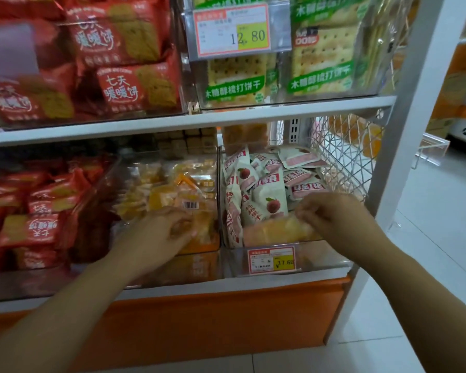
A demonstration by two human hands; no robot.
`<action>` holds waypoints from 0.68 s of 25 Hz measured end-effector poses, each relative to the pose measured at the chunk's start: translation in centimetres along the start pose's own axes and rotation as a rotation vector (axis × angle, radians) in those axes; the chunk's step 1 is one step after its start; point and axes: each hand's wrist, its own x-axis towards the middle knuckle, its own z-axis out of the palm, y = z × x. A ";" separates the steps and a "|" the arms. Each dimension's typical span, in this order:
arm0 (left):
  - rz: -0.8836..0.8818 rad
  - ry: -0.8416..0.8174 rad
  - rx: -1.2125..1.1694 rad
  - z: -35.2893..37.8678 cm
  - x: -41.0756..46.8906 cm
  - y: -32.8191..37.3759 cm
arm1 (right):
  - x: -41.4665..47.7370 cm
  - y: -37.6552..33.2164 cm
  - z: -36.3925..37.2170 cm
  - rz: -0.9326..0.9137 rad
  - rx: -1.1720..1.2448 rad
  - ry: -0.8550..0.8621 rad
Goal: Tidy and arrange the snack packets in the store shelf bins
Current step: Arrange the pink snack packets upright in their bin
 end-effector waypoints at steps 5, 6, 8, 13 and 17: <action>0.046 -0.048 -0.160 0.5 -0.6 -0.7 | -1.1 -3.9 -3.2 0.038 0.321 0.410; 0.037 0.018 -0.277 0.4 -0.9 -0.9 | -0.8 -5.1 -2.8 0.020 0.369 0.392; -0.029 0.267 -0.422 -0.2 -1.8 -1.6 | 0.7 -7.9 -0.8 -0.001 0.409 0.316; -0.116 0.724 -0.567 -1.9 -2.8 -3.0 | 7.1 -12.7 4.8 0.021 0.411 0.163; 0.054 0.579 -0.447 -0.5 -2.5 -2.3 | 6.3 -10.4 3.4 0.012 0.279 0.099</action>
